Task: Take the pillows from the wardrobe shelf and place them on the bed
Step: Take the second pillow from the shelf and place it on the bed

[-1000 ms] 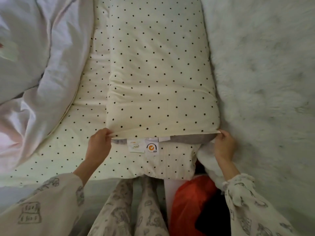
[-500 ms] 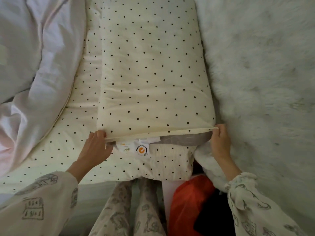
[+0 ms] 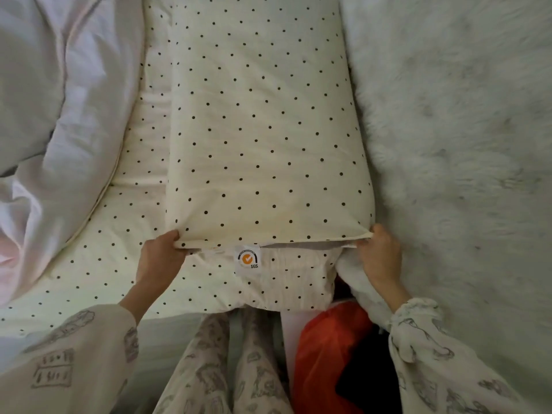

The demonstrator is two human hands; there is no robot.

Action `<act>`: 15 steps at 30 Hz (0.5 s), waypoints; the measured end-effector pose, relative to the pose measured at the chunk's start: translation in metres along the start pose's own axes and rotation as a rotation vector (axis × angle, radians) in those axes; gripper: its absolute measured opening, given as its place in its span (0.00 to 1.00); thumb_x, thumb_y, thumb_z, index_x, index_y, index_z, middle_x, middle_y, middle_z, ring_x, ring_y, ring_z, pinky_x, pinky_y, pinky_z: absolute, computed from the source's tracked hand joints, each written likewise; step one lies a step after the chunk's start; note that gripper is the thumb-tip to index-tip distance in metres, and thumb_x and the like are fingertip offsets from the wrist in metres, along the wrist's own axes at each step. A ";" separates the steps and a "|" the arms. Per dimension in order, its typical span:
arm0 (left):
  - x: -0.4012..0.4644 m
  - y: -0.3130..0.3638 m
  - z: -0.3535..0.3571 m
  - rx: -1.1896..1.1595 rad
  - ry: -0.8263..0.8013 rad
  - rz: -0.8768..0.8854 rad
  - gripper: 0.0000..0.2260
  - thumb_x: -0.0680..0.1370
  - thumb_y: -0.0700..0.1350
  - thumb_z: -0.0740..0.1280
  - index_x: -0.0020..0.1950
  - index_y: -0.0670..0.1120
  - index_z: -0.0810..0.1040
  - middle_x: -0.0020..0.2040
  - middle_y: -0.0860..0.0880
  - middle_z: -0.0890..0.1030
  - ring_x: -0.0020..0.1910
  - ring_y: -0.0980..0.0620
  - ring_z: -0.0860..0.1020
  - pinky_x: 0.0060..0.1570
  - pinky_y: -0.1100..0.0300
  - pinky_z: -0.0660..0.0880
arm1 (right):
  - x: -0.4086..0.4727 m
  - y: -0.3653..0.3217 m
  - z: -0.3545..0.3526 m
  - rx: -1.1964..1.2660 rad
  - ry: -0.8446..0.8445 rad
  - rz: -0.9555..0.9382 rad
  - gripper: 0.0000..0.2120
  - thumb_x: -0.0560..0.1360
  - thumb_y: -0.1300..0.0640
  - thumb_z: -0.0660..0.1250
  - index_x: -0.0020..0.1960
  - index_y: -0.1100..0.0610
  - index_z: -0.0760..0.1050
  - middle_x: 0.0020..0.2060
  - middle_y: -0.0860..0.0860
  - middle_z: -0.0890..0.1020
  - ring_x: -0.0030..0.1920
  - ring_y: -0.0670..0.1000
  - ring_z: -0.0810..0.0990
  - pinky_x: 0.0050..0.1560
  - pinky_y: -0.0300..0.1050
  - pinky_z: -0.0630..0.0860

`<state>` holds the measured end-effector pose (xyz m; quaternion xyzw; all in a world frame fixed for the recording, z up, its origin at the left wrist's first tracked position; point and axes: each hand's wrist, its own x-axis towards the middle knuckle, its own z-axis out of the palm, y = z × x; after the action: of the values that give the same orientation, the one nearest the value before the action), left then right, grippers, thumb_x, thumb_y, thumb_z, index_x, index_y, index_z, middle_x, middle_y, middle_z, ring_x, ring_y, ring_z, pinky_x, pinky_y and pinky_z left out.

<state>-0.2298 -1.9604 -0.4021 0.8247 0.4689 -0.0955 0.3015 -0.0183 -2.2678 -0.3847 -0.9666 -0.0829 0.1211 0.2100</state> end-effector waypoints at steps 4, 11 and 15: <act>-0.013 0.003 0.006 0.093 0.023 -0.129 0.04 0.72 0.44 0.68 0.41 0.43 0.78 0.29 0.46 0.74 0.31 0.41 0.73 0.33 0.54 0.71 | -0.013 -0.003 0.007 -0.002 0.045 0.174 0.08 0.69 0.67 0.65 0.32 0.65 0.72 0.29 0.63 0.77 0.30 0.55 0.71 0.30 0.45 0.61; 0.004 -0.006 -0.002 0.130 -0.446 -0.022 0.08 0.72 0.37 0.63 0.50 0.40 0.70 0.49 0.41 0.75 0.49 0.39 0.74 0.47 0.50 0.73 | 0.002 -0.010 -0.010 -0.081 -0.364 0.198 0.10 0.73 0.56 0.66 0.47 0.63 0.72 0.43 0.60 0.79 0.44 0.60 0.77 0.42 0.50 0.74; -0.009 -0.014 -0.019 -0.009 -0.552 0.006 0.15 0.73 0.37 0.65 0.59 0.42 0.71 0.56 0.45 0.74 0.55 0.47 0.72 0.57 0.55 0.68 | -0.007 -0.037 -0.021 -0.066 -0.353 0.252 0.05 0.72 0.56 0.61 0.46 0.57 0.69 0.42 0.55 0.77 0.44 0.58 0.76 0.43 0.48 0.72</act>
<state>-0.2491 -1.9508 -0.3889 0.7675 0.3670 -0.3134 0.4220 -0.0238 -2.2444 -0.3487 -0.9394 -0.0010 0.3110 0.1439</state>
